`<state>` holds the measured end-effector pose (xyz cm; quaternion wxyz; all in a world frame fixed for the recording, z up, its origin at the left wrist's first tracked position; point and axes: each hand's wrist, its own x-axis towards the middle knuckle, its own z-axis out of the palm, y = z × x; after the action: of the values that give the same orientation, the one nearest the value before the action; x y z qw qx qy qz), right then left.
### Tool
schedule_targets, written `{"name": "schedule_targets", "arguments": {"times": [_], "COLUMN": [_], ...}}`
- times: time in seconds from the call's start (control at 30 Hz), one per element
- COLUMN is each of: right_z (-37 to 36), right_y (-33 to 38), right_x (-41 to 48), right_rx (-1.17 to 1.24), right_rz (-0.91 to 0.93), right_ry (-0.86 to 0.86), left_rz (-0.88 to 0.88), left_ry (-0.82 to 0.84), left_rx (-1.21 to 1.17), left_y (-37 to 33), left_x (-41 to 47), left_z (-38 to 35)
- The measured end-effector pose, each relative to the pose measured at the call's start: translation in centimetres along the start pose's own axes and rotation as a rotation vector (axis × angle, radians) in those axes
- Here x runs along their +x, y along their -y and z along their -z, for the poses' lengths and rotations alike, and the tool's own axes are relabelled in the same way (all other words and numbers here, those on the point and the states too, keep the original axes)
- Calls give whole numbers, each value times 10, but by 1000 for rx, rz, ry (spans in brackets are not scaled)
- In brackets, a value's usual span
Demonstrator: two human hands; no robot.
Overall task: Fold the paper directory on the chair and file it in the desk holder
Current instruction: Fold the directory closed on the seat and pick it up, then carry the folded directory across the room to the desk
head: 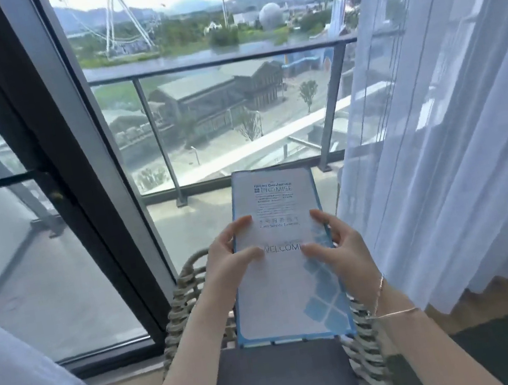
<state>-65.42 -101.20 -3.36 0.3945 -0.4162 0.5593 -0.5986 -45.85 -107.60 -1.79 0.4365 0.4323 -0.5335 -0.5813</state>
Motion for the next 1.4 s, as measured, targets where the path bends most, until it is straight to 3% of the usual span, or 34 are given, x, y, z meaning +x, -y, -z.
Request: {"name": "schedule_targets", "arguments": {"times": [0.23,0.4,0.6,0.97,1.4], "right_z": [-16,-38,-88,-255,-435], "right_y": [102,115,111,93,81], "right_x": [0,-12,-16,-75,-271], "right_rx": [52,55,98,237,286], "right_rz": [230,284,257,155,58], "right_ry": [40,110,257,771,1329], "left_rz": [-229,-293,-307,-313,-278], "left_ry": [27,-17,-185,-705,-1284], "left_rx": [-6,0,10,40,42], "left_y": [-93,-101,-101,-95,-77], "left_x": [-9,-35,-71,-205,-444], "left_z": [12,34,79,208,308]}}
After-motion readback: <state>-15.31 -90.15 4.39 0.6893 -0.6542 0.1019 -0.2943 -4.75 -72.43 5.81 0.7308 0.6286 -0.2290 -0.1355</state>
